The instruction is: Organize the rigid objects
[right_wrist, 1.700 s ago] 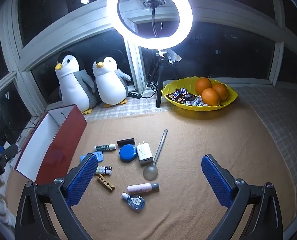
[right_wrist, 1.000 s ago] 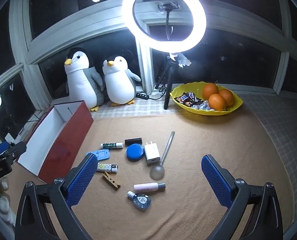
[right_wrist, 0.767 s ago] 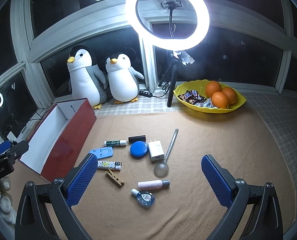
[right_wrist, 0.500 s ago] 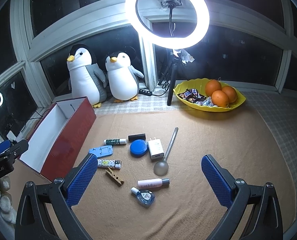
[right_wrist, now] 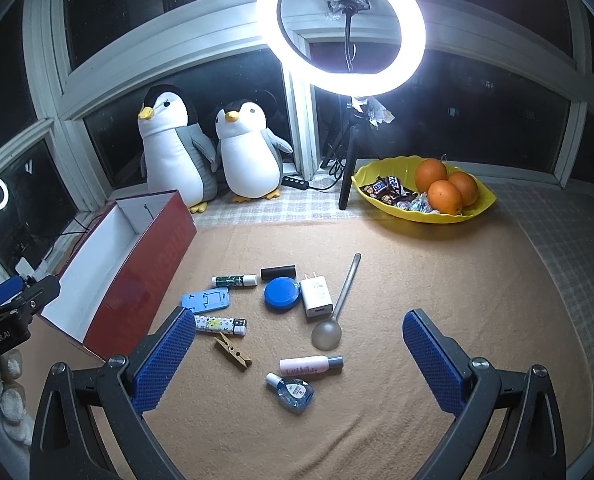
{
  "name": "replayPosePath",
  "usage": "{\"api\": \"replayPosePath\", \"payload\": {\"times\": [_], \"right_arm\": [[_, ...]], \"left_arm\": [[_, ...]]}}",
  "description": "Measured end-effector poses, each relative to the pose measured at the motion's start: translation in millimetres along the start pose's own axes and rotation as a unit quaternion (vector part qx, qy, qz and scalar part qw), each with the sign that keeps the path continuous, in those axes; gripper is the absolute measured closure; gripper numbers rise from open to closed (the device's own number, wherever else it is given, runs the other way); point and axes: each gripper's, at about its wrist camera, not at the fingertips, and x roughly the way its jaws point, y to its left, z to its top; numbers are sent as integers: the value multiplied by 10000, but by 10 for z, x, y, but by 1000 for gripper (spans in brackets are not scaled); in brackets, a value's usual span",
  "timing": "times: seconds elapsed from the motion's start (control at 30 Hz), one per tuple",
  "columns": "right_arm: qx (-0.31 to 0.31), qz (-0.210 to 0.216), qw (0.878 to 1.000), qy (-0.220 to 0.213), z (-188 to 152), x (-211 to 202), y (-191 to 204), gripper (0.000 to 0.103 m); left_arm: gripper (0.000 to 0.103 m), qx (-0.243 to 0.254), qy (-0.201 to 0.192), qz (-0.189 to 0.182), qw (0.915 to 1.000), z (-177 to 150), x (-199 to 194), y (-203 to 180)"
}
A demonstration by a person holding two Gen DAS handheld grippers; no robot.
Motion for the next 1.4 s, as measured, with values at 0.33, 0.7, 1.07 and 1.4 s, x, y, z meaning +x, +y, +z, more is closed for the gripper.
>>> {"api": "replayPosePath", "payload": {"times": [0.33,0.7,1.07,1.4], "right_arm": [[-17,9,10000,26,-5,20,16,0],[-11,8,10000,27,-5,21,22,0],[-37,-1,10000,37,-19,31,32,0],[-64,3,9999,77,-14,61,55,0]], "left_arm": [[1,4,1,-1,10000,6,2,3],[1,4,5,0,10000,3,2,2],[1,0,10,14,10000,14,10,25],[1,-7,18,11,10000,11,21,38]]}}
